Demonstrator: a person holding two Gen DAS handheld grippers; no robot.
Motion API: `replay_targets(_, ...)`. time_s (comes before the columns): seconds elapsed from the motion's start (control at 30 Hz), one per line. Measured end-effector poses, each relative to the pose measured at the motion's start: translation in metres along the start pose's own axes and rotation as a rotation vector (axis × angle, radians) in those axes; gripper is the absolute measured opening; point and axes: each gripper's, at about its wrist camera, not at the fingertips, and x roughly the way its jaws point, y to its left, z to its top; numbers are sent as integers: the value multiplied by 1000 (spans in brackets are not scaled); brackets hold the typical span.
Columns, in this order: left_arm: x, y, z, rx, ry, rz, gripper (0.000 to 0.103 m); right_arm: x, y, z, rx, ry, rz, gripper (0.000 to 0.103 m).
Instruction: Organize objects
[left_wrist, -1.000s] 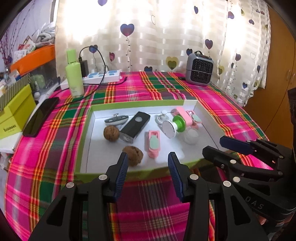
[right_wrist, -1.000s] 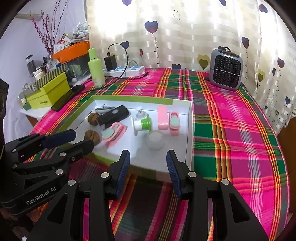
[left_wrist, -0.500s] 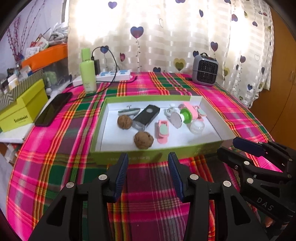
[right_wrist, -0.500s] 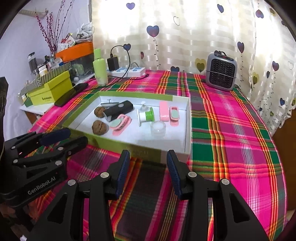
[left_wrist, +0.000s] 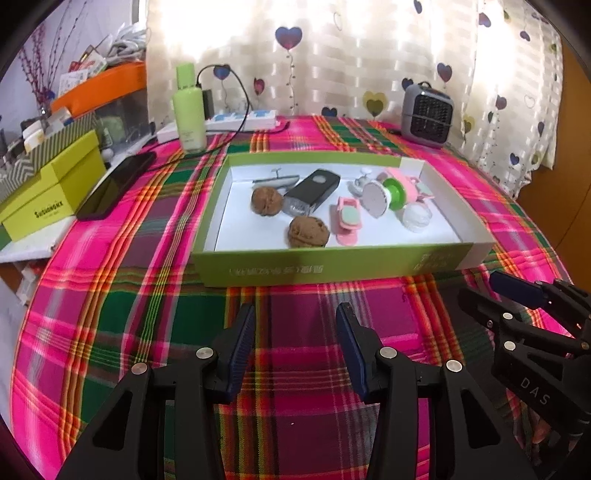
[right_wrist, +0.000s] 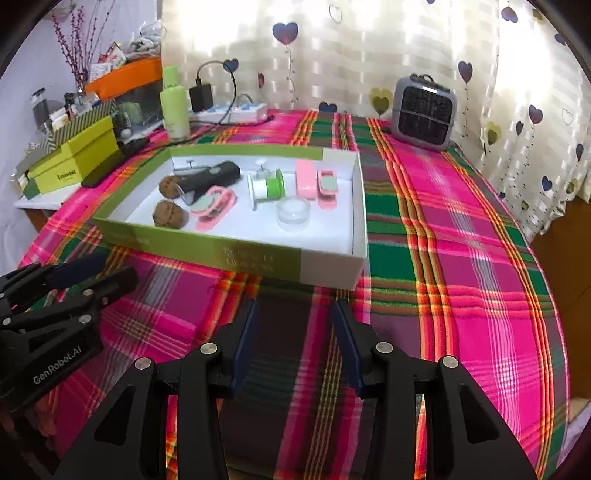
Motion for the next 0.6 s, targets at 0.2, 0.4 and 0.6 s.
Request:
replay_targets(0.2,7,4,-1,-21,42,9,45,6,-2,0,10,33,-17,43)
replay_targets(0.4,9,2,-2,-16,51,14,48,10,-6,0,32,55,-23,59)
replay_targets(0.6,9,4,-2,-20,53,-4,51,12,-7,0,41,67,-26,70)
